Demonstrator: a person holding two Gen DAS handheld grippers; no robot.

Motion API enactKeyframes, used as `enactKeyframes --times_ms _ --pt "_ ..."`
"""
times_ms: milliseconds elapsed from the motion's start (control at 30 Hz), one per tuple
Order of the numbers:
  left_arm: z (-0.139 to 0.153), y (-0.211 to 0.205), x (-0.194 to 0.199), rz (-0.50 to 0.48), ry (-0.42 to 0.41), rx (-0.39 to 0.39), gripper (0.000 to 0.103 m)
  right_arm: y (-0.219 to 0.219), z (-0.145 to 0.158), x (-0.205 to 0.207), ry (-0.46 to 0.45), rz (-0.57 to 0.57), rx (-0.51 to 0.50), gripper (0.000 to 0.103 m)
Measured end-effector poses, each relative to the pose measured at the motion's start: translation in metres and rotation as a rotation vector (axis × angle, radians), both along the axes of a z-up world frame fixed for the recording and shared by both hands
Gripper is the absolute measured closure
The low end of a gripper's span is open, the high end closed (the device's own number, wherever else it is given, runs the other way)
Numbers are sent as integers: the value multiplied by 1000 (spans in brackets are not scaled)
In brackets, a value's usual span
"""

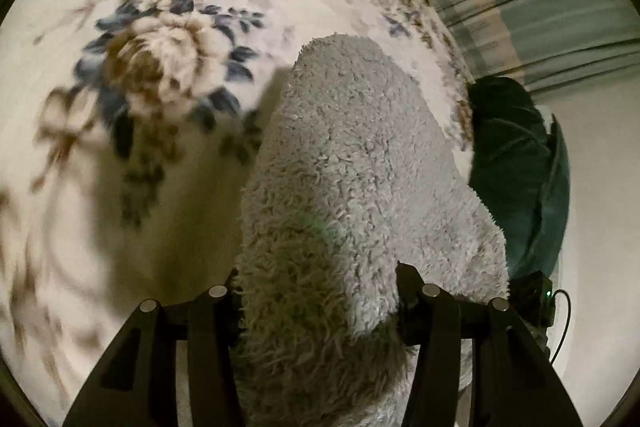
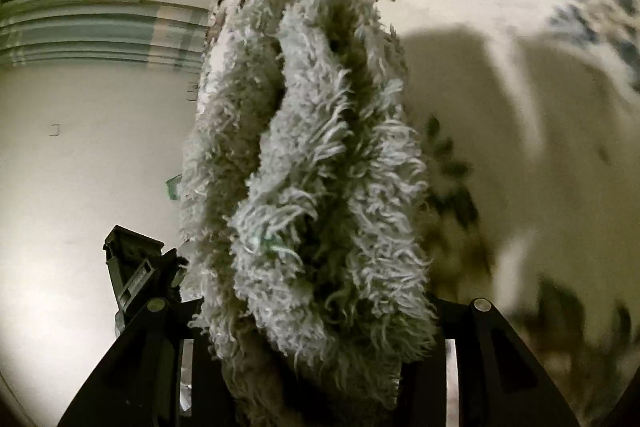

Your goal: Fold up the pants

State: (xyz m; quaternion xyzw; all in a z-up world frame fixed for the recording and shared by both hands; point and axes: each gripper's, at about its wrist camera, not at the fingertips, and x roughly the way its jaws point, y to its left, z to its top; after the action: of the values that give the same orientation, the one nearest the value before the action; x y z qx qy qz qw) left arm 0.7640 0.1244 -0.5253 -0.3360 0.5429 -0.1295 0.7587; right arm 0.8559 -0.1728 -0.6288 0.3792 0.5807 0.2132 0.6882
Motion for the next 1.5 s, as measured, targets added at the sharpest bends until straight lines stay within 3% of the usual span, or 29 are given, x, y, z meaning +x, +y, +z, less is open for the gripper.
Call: enactKeyframes --times_ms 100,167,200,267,300,367,500,600,667,800,1133,1500 --pt "-19 5 11 -28 37 17 53 4 -14 10 22 14 -61 59" --pt "-21 5 7 -38 46 23 49 9 -16 15 25 34 -114 46" --pt "-21 5 4 -37 52 24 49 13 -14 19 27 43 -147 45" --pt "-15 5 -1 -30 61 41 48 22 -7 27 32 43 -224 30" --pt "-9 2 -5 -26 64 66 48 26 -2 29 26 39 -268 30" --pt "5 -6 -9 -20 57 154 44 34 12 27 6 39 -367 21" --pt "39 -30 -25 -19 54 439 31 46 61 -1 -81 53 -615 11" --pt "70 -46 -49 4 11 552 29 11 106 -71 -149 41 -759 1" --pt "90 -56 -67 9 -21 630 13 -2 146 -121 -191 7 -827 0" --pt "129 -73 -104 27 -76 746 8 -13 200 -167 -282 -67 -924 0" --pt "229 -121 -191 52 -219 808 6 -48 328 -295 -412 -133 -934 0" --pt "345 -166 -337 100 -343 844 6 -89 474 -464 -573 -168 -897 0"
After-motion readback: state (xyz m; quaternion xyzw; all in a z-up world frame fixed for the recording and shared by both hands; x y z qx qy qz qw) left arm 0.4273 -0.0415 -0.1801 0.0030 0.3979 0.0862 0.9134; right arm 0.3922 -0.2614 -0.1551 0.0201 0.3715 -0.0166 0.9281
